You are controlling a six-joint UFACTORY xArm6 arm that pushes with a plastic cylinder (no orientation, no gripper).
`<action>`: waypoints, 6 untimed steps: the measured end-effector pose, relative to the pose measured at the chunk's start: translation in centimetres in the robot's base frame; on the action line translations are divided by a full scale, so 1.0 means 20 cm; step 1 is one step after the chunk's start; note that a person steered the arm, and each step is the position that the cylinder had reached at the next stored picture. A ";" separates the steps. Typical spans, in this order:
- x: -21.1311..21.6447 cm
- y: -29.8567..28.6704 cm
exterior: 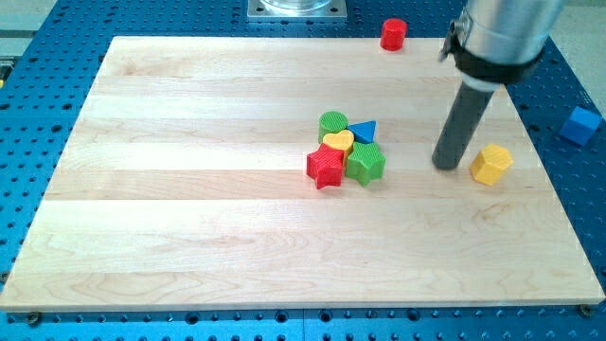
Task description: Place the hexagon into the heart
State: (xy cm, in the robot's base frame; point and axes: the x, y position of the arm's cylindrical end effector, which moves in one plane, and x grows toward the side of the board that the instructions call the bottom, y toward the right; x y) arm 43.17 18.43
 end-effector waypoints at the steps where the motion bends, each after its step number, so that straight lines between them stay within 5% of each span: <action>1: -0.04 0.26; 3: 0.47 0.13; 4: 0.27 0.21; 5: 0.58 0.58; 6: 0.69 0.33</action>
State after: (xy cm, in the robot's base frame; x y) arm 57.02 24.94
